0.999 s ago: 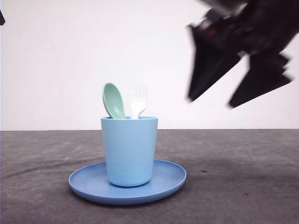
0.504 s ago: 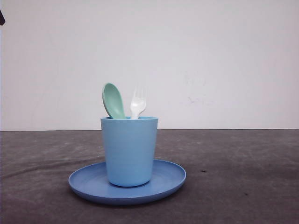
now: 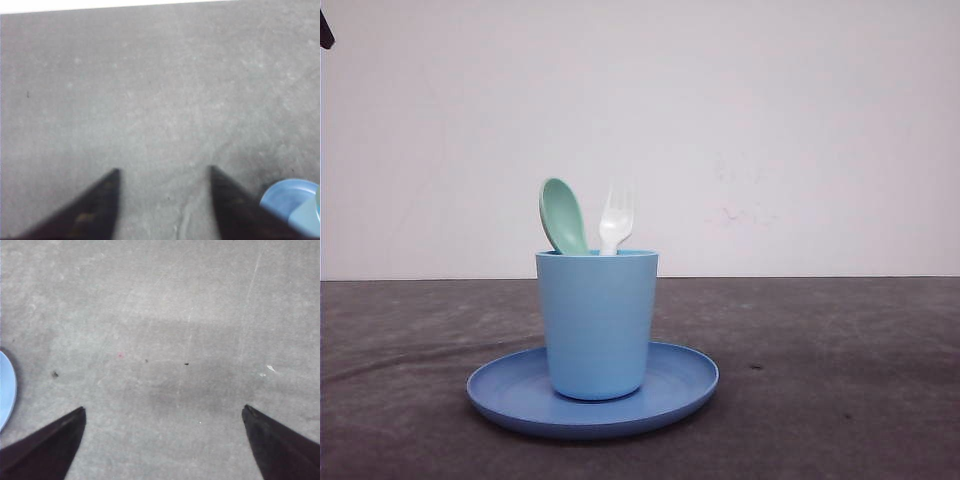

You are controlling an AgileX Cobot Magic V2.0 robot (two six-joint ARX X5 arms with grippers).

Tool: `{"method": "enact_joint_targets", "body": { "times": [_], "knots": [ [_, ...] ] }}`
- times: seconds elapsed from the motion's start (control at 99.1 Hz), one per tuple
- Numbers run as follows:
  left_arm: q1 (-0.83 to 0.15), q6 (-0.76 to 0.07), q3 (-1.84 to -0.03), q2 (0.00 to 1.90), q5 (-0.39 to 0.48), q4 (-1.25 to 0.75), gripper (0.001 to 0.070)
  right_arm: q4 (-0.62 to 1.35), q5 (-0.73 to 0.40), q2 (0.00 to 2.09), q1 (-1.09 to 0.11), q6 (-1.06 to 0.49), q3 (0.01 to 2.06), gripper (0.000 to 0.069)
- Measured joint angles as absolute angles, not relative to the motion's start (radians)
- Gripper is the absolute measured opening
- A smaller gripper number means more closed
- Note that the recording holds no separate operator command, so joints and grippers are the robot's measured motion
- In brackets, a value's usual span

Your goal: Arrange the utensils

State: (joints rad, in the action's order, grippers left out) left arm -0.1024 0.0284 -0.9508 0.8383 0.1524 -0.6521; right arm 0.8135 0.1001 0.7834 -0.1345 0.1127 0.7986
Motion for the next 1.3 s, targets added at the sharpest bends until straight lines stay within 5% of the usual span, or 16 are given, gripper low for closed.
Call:
{"method": "enact_joint_targets", "body": {
  "times": [0.061, 0.141, 0.252, 0.969, 1.069, 1.302],
  "knots": [
    [-0.102, 0.019, -0.951, 0.838, 0.152, -0.673, 0.0115, 0.819, 0.1, 0.783, -0.134, 0.113, 0.799, 0.0365],
    [-0.102, 0.007, -0.951, 0.838, 0.152, -0.694, 0.0046, 0.822, 0.1, 0.783, -0.134, 0.112, 0.799, 0.0141],
    [-0.102, -0.017, -0.951, 0.838, 0.152, -0.731, 0.0027, 0.819, 0.09, 0.783, -0.134, 0.112, 0.799, 0.0033],
    [-0.099, -0.008, -0.942, 0.823, 0.11, -0.731, 0.0025, 0.796, 0.081, 0.783, -0.134, 0.112, 0.799, 0.0009],
    [-0.069, 0.035, -0.865, 0.735, 0.027, -0.693, 0.0025, 0.796, 0.081, 0.783, -0.134, 0.112, 0.799, 0.0009],
    [-0.007, 0.034, -0.52, 0.422, 0.001, -0.481, 0.0025, 0.796, 0.081, 0.783, -0.134, 0.112, 0.799, 0.0009]
  ]
}}
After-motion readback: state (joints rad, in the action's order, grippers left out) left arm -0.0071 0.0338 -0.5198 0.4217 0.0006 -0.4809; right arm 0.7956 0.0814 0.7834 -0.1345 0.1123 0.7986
